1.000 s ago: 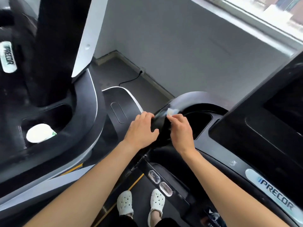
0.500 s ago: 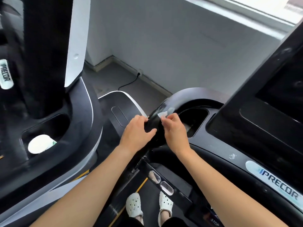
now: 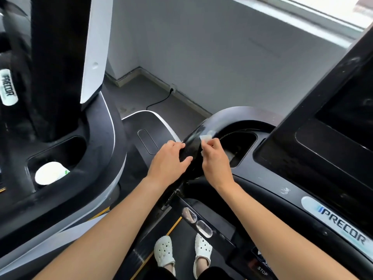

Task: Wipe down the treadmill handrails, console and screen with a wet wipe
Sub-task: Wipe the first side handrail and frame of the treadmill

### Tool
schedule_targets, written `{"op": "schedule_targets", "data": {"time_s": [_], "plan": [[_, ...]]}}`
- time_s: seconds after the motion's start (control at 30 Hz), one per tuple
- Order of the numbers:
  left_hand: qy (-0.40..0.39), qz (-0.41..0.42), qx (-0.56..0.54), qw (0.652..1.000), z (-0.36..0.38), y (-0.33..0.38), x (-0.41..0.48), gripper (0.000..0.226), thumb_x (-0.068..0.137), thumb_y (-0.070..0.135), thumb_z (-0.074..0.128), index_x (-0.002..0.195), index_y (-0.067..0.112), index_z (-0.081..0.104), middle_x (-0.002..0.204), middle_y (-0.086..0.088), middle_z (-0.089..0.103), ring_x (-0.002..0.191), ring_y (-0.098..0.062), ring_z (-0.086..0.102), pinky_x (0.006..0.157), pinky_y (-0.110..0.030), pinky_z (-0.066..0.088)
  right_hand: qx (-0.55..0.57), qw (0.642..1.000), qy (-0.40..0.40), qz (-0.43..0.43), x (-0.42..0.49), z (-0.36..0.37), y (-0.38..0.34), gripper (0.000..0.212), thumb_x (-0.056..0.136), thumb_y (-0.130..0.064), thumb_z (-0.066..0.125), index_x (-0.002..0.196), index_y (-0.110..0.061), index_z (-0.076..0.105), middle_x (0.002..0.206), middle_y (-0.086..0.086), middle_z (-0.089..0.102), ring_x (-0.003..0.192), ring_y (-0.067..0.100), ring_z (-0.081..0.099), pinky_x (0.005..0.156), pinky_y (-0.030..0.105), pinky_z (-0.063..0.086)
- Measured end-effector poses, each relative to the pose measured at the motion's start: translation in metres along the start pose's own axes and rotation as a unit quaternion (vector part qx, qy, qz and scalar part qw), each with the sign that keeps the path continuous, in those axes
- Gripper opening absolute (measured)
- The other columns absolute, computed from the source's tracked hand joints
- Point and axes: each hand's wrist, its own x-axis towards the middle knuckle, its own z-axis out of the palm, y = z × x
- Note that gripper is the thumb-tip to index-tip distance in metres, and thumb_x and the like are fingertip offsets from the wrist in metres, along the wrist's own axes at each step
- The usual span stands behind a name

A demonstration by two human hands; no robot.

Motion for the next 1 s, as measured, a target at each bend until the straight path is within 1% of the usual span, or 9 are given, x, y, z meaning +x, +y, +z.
{"op": "schedule_targets", "data": {"time_s": [0.13,0.3,0.37,0.43,0.5,0.6,0.73,0.87,1.0], "plan": [[-0.005,-0.005,0.009,1.000,0.001,0.005,0.004,0.050,0.094,0.048,0.066,0.134,0.018,0.059,0.125,0.004,0.056,0.118,-0.016,0.054,0.099,-0.037,0.049,0.023,1.000,0.004,0.017,-0.008,0.001,0.003,0.022,0.098,-0.002,0.059,0.114,-0.012,0.069,0.100,-0.002,0.053,0.078,0.019,0.057,0.074,0.029,0.049],[-0.021,0.035,0.010,0.999,0.004,0.010,0.007,0.050,0.094,0.039,0.066,0.139,0.019,0.057,0.138,0.005,0.050,0.127,-0.016,0.045,0.107,-0.042,0.046,0.093,0.985,0.070,0.125,0.022,-0.005,0.022,0.022,0.101,-0.009,0.056,0.115,-0.016,0.072,0.093,-0.001,0.059,0.081,0.016,0.058,0.079,0.035,0.051],[-0.030,0.048,0.014,0.998,0.005,0.012,0.010,0.053,0.094,0.037,0.065,0.144,0.020,0.056,0.146,0.007,0.047,0.134,-0.016,0.042,0.111,-0.043,0.043,0.132,0.972,0.092,0.173,0.031,-0.006,0.027,0.019,0.104,-0.016,0.054,0.113,-0.017,0.071,0.089,-0.001,0.061,0.080,0.012,0.060,0.078,0.031,0.050],[-0.041,0.049,0.013,0.998,0.005,0.013,0.013,0.056,0.094,0.037,0.065,0.146,0.020,0.055,0.148,0.009,0.046,0.134,-0.014,0.042,0.112,-0.042,0.042,0.147,0.962,0.104,0.207,0.031,-0.004,0.022,0.013,0.101,-0.011,0.054,0.101,-0.014,0.067,0.087,0.000,0.062,0.080,0.012,0.061,0.076,0.027,0.048],[-0.042,0.046,0.009,0.998,0.005,0.015,0.015,0.056,0.092,0.038,0.067,0.144,0.020,0.055,0.142,0.010,0.048,0.129,-0.013,0.045,0.108,-0.041,0.045,0.162,0.955,0.107,0.224,0.022,0.003,0.013,0.014,0.094,0.000,0.054,0.089,-0.012,0.059,0.085,0.002,0.062,0.079,0.016,0.061,0.072,0.022,0.047],[-0.030,0.035,0.004,0.999,0.006,0.017,0.017,0.053,0.087,0.040,0.071,0.135,0.023,0.056,0.130,0.011,0.050,0.119,-0.012,0.048,0.102,-0.042,0.047,0.189,0.950,0.068,0.238,0.000,0.011,0.002,0.017,0.093,0.003,0.054,0.091,-0.014,0.056,0.086,-0.002,0.065,0.079,0.010,0.062,0.067,0.011,0.044],[-0.021,0.021,0.010,1.000,0.011,0.019,0.019,0.052,0.083,0.043,0.073,0.128,0.023,0.056,0.124,0.012,0.048,0.114,-0.011,0.048,0.101,-0.045,0.046,0.202,0.946,0.053,0.247,0.008,0.009,0.011,0.018,0.092,0.003,0.053,0.092,-0.015,0.058,0.089,-0.004,0.067,0.081,0.014,0.067,0.074,0.022,0.053],[-0.033,0.016,-0.004,0.999,0.012,0.015,0.020,0.050,0.083,0.045,0.073,0.126,0.025,0.055,0.123,0.015,0.046,0.115,-0.009,0.045,0.102,-0.044,0.044,0.213,0.931,0.081,0.285,0.036,-0.005,0.024,0.016,0.093,0.001,0.055,0.095,-0.012,0.063,0.097,-0.003,0.069,0.089,0.016,0.067,0.074,0.018,0.047],[-0.046,0.013,-0.003,0.999,0.010,0.015,0.023,0.048,0.085,0.044,0.074,0.125,0.025,0.054,0.124,0.014,0.045,0.117,-0.010,0.043,0.101,-0.040,0.040,0.191,0.933,0.087,0.291,0.037,-0.004,0.019,0.015,0.091,-0.002,0.054,0.087,-0.014,0.063,0.090,-0.005,0.068,0.086,0.016,0.063,0.076,0.027,0.047]]}}
